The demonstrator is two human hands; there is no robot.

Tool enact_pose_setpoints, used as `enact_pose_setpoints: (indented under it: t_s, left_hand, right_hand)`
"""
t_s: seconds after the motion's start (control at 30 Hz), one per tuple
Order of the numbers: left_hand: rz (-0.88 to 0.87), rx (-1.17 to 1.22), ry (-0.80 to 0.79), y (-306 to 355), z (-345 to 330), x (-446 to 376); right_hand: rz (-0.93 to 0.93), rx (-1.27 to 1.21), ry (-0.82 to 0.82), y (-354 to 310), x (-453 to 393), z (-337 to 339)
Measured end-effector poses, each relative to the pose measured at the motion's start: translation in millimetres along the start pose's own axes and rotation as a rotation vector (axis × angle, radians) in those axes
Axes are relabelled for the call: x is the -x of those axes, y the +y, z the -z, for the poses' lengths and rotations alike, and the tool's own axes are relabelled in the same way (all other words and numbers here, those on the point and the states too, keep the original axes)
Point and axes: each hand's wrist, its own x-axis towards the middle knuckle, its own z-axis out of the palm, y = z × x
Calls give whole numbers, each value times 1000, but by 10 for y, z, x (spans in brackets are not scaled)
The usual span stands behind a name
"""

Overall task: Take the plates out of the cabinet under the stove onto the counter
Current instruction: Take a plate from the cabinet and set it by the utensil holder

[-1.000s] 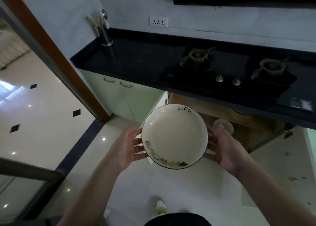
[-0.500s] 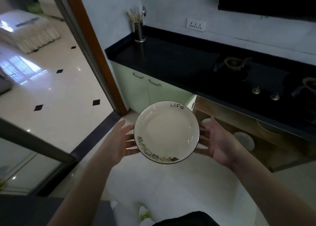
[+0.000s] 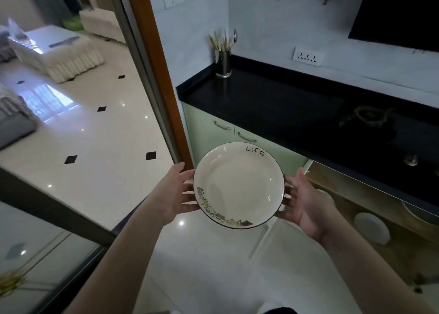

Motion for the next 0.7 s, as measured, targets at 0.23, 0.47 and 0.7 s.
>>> enact_pose_setpoints:
  t_s: [0.23, 0.47, 0.7]
  left_hand:
    - [-5, 38, -8, 394, 19, -503]
    - [2, 98, 49, 803, 78, -757]
    - [14, 150, 103, 1082, 191, -1061]
  right_hand:
    - [-3, 22, -61, -316, -555, -126]
    - [0, 131, -120, -617, -1152, -341]
    - [-25, 120, -200, -833, -1610, -679]
